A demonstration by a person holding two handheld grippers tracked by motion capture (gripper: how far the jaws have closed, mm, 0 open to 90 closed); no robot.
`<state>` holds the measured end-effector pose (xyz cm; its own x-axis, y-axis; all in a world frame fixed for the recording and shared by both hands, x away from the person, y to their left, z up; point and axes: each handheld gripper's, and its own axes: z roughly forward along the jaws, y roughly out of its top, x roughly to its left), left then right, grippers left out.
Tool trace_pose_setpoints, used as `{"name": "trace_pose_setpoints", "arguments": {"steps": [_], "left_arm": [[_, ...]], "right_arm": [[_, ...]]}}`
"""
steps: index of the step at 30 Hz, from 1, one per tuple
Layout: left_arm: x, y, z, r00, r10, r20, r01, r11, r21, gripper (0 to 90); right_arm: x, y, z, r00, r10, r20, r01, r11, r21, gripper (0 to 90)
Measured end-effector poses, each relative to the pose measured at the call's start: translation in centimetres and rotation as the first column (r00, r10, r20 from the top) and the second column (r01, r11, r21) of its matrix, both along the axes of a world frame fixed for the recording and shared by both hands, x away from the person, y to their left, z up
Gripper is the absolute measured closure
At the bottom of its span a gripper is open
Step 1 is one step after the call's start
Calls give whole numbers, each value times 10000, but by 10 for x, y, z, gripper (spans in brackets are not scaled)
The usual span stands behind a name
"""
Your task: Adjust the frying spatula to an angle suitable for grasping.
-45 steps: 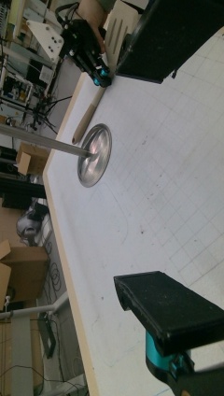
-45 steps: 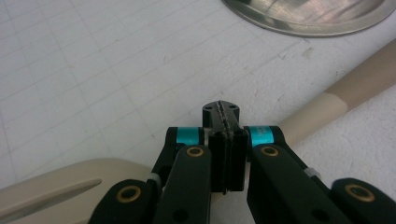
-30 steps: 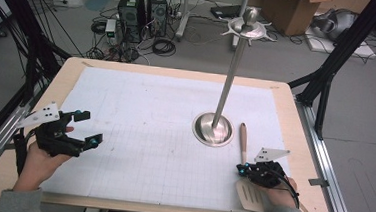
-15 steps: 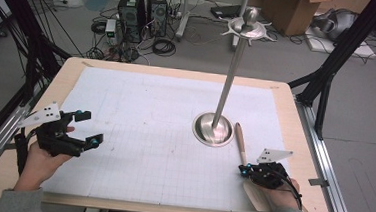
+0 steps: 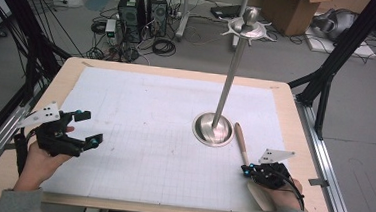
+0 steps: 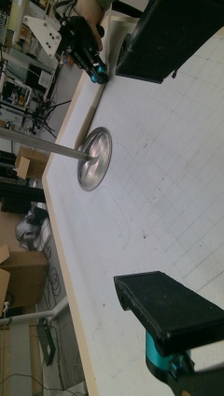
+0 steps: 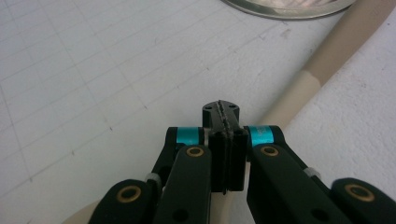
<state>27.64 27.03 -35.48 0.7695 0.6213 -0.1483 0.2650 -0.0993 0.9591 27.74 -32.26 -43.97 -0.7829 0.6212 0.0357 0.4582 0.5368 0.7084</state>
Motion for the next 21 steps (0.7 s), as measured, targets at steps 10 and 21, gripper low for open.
{"name": "trace_pose_setpoints", "arguments": {"steps": [10,21], "left_arm": [[0,0,0,10000,25,27,-25,10000,1,27],[0,1,1,10000,32,35,-32,10000,-20,27]], "right_arm": [[-1,-10,-1,9995,-317,50,316,9995,72,900],[-2,-21,-1,9975,-696,99,695,9975,105,900]]}}
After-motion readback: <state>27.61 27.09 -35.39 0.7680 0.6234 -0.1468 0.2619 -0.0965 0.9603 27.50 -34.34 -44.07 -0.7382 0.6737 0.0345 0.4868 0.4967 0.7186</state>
